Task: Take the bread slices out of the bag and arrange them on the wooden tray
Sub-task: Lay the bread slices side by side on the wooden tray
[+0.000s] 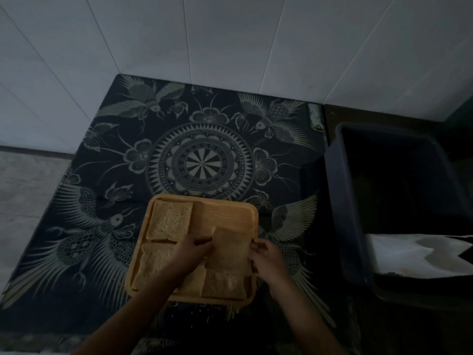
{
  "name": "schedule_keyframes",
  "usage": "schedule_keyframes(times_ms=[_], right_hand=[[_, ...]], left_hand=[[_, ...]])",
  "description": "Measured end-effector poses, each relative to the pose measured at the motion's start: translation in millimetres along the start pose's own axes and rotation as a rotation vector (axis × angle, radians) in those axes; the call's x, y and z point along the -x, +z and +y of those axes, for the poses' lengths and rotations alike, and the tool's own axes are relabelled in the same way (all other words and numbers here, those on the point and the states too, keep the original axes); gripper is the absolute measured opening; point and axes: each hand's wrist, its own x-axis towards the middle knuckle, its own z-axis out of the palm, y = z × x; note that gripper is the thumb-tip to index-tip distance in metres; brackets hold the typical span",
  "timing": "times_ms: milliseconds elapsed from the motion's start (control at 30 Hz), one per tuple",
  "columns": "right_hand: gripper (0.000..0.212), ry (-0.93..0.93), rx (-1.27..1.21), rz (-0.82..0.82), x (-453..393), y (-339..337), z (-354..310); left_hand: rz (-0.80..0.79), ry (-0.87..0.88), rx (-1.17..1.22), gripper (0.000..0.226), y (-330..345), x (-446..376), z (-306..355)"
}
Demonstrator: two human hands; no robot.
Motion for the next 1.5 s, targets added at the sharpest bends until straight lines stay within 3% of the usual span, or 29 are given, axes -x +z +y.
schedule_keyframes(times_ms=[333,833,1500], right_hand=[[0.035,-0.086,0.034,0.065,-42.2,1.0,-42.9],[0.044,-0.061,0.185,0.056,-66.3,8.2,-31.4],[0.028,-0.279,0.520,0.036,-15.0,8.3,20.8]], left_hand=[[0.057,0.067,-0.109,0.028,-2.1,-52.7,29.6],[0.137,0.046,-0.222,0.029,1.8,-67.5,19.2],[0.150,0.030,-0.228,0.031,10.4,-27.8,-32.9]])
